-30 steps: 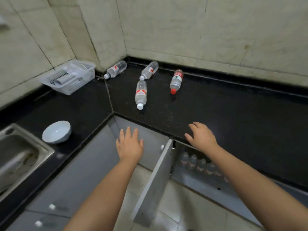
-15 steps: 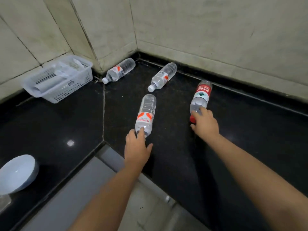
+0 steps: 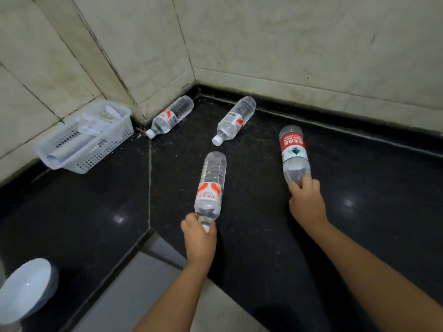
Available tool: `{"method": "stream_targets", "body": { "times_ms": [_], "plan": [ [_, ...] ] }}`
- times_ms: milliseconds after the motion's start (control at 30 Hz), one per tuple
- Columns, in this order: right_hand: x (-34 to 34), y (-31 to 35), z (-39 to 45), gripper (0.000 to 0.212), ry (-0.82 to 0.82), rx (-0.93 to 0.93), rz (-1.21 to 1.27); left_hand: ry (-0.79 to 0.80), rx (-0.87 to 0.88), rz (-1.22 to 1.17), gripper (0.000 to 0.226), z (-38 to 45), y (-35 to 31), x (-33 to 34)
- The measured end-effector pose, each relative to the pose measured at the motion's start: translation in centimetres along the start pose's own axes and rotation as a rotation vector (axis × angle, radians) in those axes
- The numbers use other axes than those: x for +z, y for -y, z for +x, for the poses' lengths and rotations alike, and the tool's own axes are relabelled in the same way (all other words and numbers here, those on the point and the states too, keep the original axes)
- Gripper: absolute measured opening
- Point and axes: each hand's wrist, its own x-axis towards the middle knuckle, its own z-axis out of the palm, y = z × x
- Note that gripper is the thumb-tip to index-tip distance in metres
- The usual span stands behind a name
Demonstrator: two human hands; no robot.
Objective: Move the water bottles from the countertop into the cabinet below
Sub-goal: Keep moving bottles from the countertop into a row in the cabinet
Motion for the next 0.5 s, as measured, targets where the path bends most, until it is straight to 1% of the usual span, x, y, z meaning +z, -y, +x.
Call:
{"method": "stream_targets", "body": {
  "times_ms": [100, 200, 333, 400, 500],
  "plan": [
    [-1.8, -0.8, -4.5, 0.032, -0.075, -0.126, 0.019, 0.054, 0.021, 0.036, 0.026, -2.2, 0.3, -1.4],
    [-3.8, -1.4, -11.1, 0.032, -0.036, -0.161, 0.057, 0.075, 0.110, 0.042, 0.023, -6.0, 1.6, -4.0],
    [-8.5, -0.5, -22.2, 0.027, -0.037, -0.137, 0.100, 0.049, 0.354, 0.114, 0.022, -12.1, 4.0, -8.5],
    [-10.8, 0.3, -27.9, 0.025, -0.101, -0.130, 0.126, 0.038, 0.507, 0.134, 0.024, -15.7, 4.9, -10.6],
    [-14.4, 1.3, -35.8, 0.021, -0.164, -0.057, 0.211, 0.018, 0.710, 0.101, 0.016, -21.5, 5.2, -13.1]
  ]
}}
